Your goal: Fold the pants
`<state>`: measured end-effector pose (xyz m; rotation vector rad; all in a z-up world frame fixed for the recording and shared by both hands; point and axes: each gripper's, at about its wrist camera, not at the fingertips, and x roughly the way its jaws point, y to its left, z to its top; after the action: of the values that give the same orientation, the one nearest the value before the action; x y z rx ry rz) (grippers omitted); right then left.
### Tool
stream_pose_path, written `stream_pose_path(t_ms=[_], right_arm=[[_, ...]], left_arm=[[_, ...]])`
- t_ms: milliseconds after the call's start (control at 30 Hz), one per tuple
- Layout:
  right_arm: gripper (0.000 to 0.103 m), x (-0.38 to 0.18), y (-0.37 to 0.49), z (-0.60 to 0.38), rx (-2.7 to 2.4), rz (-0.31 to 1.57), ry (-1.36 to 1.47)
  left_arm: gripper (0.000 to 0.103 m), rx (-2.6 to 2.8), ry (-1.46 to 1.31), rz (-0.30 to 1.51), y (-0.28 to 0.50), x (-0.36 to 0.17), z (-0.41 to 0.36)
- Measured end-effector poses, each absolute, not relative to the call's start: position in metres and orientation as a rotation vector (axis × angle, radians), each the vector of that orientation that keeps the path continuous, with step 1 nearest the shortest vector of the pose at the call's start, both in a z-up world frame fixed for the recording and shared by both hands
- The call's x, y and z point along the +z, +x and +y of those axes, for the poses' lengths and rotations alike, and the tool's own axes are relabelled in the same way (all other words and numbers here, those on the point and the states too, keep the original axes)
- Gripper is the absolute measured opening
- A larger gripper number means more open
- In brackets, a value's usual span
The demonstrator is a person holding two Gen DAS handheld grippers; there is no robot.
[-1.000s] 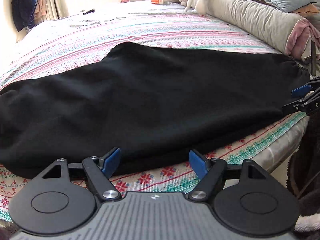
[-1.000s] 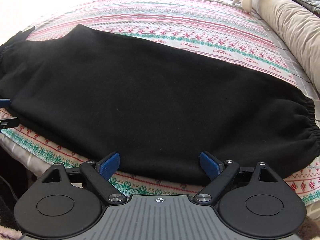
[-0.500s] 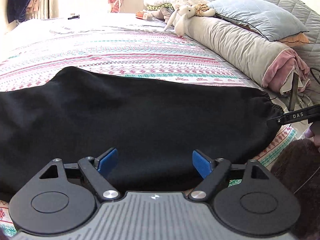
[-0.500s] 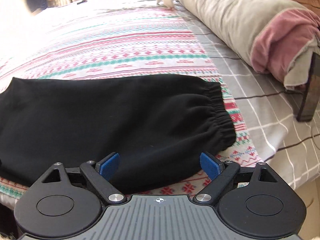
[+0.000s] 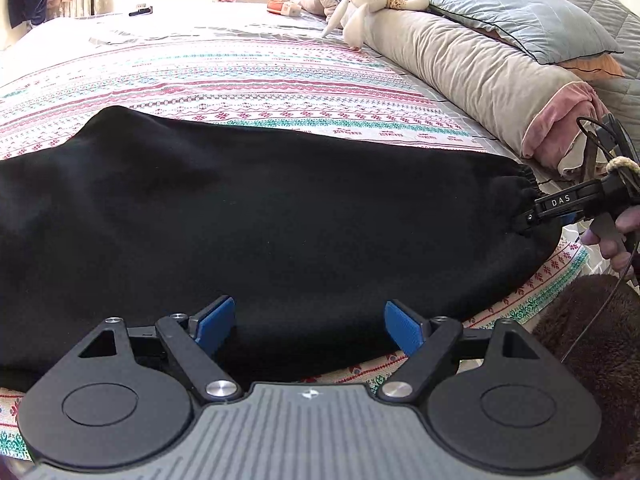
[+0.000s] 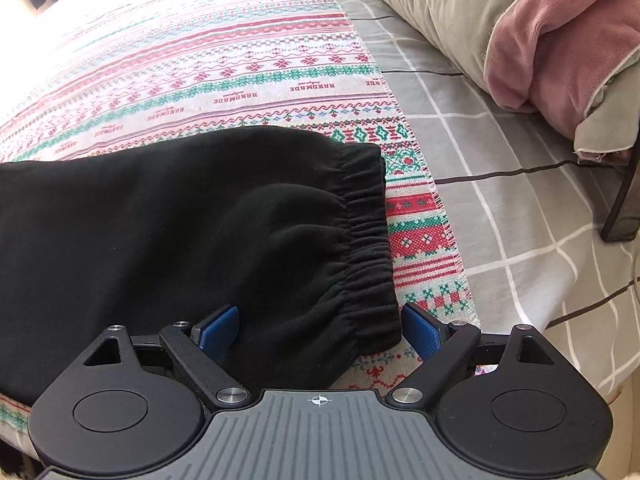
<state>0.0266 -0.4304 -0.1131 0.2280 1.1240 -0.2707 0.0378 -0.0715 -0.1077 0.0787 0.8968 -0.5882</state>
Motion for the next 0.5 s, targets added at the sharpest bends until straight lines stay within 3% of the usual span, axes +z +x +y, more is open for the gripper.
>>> stream_pose_path(t_ms=[300,400,500], right_arm=[[0.09,-0.1152,0.0342,-0.4353,-0.243,1.085,0.236],[0.083,-0.1139,0.0338,-0.4344,-0.243,1.071,0.229],[0.068,-0.1112,0.0315,-0.4365,-0.246,1.052,0.241]], left_arm=[[0.103,-0.571,0.055,0.918,0.0381,-0.1142,-0.0687],[0.103,-0.568,0.042,0.921,0.0387,-0.1146,-0.0684],[0.103,-0.573,0.028,0.924,0.0399,-0.1151,-0.067]])
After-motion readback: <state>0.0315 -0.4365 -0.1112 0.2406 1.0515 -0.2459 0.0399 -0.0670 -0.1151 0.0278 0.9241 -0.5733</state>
